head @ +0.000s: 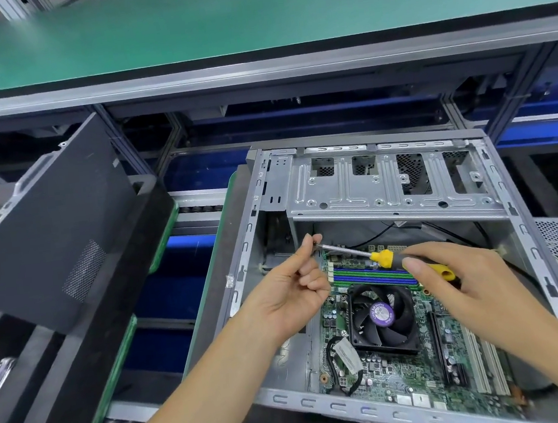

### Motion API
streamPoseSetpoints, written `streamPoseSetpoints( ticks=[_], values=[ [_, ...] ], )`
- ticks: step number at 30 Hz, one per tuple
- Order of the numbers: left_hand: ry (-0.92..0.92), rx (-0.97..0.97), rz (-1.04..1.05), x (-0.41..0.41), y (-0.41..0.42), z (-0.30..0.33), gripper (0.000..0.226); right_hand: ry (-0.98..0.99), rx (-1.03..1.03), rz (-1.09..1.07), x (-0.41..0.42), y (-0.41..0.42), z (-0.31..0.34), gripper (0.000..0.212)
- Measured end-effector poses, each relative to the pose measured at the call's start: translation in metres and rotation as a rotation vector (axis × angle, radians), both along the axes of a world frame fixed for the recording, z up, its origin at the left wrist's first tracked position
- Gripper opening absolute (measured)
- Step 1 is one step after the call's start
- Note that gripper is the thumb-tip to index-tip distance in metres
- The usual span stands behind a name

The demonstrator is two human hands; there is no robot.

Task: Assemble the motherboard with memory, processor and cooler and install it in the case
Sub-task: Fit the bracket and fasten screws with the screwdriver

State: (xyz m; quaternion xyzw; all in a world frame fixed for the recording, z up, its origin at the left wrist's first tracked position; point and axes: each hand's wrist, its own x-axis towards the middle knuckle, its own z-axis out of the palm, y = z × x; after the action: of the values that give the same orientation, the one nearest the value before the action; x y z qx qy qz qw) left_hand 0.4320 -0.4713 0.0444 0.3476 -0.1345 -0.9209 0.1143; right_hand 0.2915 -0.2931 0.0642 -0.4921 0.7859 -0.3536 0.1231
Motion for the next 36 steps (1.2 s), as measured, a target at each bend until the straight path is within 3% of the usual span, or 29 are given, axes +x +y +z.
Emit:
streamPoseSetpoints(
  ticks=[14,36],
  values=[
    [-0.033,0.044,0.063,-0.0045,0.0044,-0.0048,0.009,-0.006,0.021,0.06,0.0017,-0.0007,-0.0016,0.018],
    [-0.025,0.029,0.088,-0.0044,0.0046,-0.0054,0.015,0.019,0.077,0.098,0.0027,-0.0012,-0.0009,0.023]
  ],
)
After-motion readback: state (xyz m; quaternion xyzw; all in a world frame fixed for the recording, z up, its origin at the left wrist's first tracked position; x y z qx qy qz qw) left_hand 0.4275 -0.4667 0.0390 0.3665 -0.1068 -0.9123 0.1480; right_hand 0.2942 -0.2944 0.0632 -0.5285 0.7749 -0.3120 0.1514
